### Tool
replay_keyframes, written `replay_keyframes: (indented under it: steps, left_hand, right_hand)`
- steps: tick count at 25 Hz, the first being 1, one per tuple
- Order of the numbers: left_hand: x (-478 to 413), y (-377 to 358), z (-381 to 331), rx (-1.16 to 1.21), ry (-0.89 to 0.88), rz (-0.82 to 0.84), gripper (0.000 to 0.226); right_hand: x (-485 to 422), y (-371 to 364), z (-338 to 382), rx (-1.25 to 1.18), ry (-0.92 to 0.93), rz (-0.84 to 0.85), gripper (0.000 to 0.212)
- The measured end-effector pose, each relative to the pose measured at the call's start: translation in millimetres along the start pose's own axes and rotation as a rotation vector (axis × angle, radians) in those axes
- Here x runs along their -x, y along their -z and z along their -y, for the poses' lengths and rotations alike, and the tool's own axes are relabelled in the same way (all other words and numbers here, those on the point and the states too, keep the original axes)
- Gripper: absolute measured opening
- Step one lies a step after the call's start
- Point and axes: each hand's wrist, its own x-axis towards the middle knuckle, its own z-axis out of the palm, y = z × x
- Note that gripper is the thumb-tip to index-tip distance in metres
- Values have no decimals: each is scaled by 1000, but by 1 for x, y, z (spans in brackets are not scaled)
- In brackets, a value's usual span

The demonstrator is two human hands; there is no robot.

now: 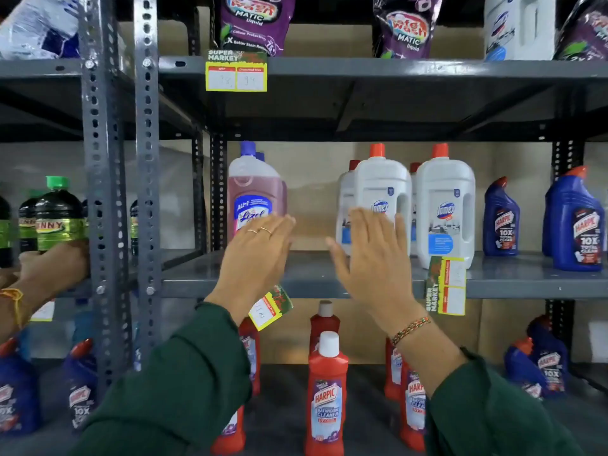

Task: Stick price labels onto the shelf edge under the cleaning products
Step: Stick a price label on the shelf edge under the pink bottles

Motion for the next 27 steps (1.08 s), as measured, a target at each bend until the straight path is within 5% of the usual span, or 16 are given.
replay_keyframes:
  steps: [4, 6, 14, 18, 22, 27]
  left_hand:
    - [31, -21, 18, -64, -210, 344, 40]
    - [41, -28, 24, -102, -281, 263, 40]
    - [34, -32, 37, 44, -270, 177, 18]
    - [49, -34, 48, 409, 27, 160, 5]
    - [63, -43, 51, 379, 118, 96, 5]
    - [70, -56, 50, 465, 222, 108, 4]
  right_hand:
    - [41, -42, 54, -101, -12, 379, 29]
    - [53, -60, 71, -214, -126, 494, 27]
    - [46, -95, 86, -423, -351, 345, 14]
    - [52, -93, 80, -458, -194, 281, 6]
    - [48, -101, 74, -436, -63, 219, 10]
    - [42, -106, 73, -498, -172, 340, 17]
